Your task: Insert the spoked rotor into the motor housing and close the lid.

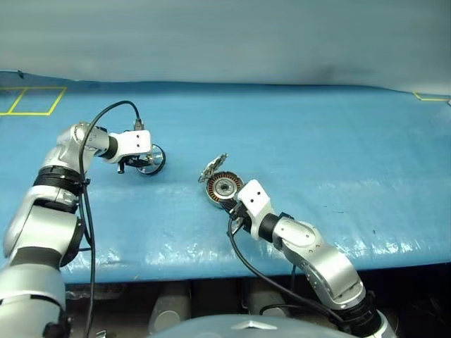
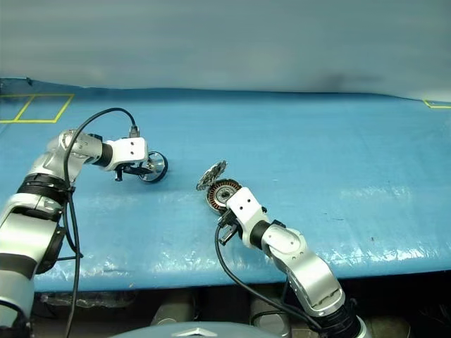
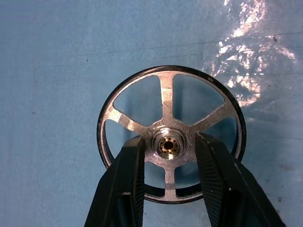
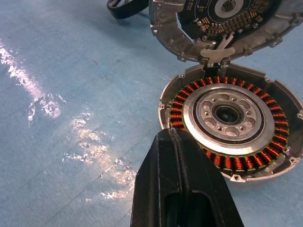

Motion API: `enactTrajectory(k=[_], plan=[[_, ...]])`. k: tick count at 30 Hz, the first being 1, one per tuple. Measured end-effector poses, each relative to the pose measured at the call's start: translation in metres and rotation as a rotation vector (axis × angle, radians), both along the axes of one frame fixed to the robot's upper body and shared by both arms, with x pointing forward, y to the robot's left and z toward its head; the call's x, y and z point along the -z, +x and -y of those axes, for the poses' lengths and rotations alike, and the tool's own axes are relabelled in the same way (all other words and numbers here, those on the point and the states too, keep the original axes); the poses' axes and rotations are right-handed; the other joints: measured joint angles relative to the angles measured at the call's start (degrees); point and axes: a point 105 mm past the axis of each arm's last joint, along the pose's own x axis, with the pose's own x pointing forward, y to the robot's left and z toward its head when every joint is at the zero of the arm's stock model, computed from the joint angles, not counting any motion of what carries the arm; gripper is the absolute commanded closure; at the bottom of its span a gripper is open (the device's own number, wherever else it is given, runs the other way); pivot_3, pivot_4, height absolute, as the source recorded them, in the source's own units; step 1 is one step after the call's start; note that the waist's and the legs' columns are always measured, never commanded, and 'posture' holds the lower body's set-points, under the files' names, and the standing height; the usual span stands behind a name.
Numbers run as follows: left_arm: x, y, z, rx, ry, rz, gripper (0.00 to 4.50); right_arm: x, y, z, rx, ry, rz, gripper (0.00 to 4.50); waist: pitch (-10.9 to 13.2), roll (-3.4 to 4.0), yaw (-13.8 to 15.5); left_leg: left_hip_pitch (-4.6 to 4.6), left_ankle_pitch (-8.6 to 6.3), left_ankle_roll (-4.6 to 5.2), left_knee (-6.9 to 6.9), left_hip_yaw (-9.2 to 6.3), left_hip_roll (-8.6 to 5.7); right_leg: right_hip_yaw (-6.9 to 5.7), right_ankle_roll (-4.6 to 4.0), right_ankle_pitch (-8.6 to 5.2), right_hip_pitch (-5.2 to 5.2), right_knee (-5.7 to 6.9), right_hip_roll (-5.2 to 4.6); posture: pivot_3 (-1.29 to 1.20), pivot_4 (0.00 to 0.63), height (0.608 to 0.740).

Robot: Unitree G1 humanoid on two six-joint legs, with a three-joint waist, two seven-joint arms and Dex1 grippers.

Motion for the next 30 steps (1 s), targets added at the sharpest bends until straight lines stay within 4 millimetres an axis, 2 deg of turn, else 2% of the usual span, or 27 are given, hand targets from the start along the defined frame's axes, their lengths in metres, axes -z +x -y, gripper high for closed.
enactTrajectory(k=[4,6,14,19,21,30], plan=[[-0.009,-0.024,-0.007,0.021,-0.03,-0.052,3.2,0.0,0.0,0.006,-0.007,-0.017,0.002,4.5,0.0,0.02,-0.3,0.0,0.0,0.0,-0.03,0.02,0.01,0.04,-0.03,-0.02,-0.01,0.0,-0.01,0.0,0.15,0.74],[-0.013,-0.039,-0.003,0.042,-0.072,-0.088,3.2,0.0,0.002,0.015,0.003,-0.036,0.003,4.5,0.0,0.03,-0.4,0.01,0.0,0.0,-0.03,0.01,0.01,0.05,-0.06,-0.03,0.01,-0.01,-0.02,0.0,0.15,0.74],[-0.014,-0.108,0.05,0.16,-0.389,-0.285,3.2,0.005,-0.009,0.029,-0.051,-0.065,-0.041,4.5,0.0,0.04,0.0,0.05,0.0,0.0,0.0,0.0,0.04,0.02,-0.44,-0.26,0.05,0.01,-0.02,0.0,0.15,0.74],[-0.022,-0.133,0.084,0.221,-0.57,-0.362,3.2,0.007,-0.018,0.029,-0.093,-0.063,-0.08,4.5,0.0,0.05,0.3,0.1,0.0,0.0,0.02,0.02,0.05,0.03,-0.47,-0.27,0.1,0.02,-0.02,0.0,0.15,0.74],[-0.022,-0.14,0.098,0.241,-0.637,-0.391,3.2,0.008,-0.021,0.027,-0.106,-0.057,-0.093,4.5,0.0,0.03,0.5,0.09,0.0,0.0,0.03,0.03,0.04,0.03,-0.46,-0.27,0.09,0.01,-0.02,0.0,0.15,0.74],[-0.028,-0.139,0.154,0.232,-0.858,-0.321,3.2,0.014,-0.031,0.021,-0.135,-0.071,-0.125,4.5,0.0,0.03,1.0,0.1,0.0,0.0,0.03,0.05,0.02,0.04,-0.44,-0.26,0.13,-0.05,-0.03,0.0,0.15,0.74]])
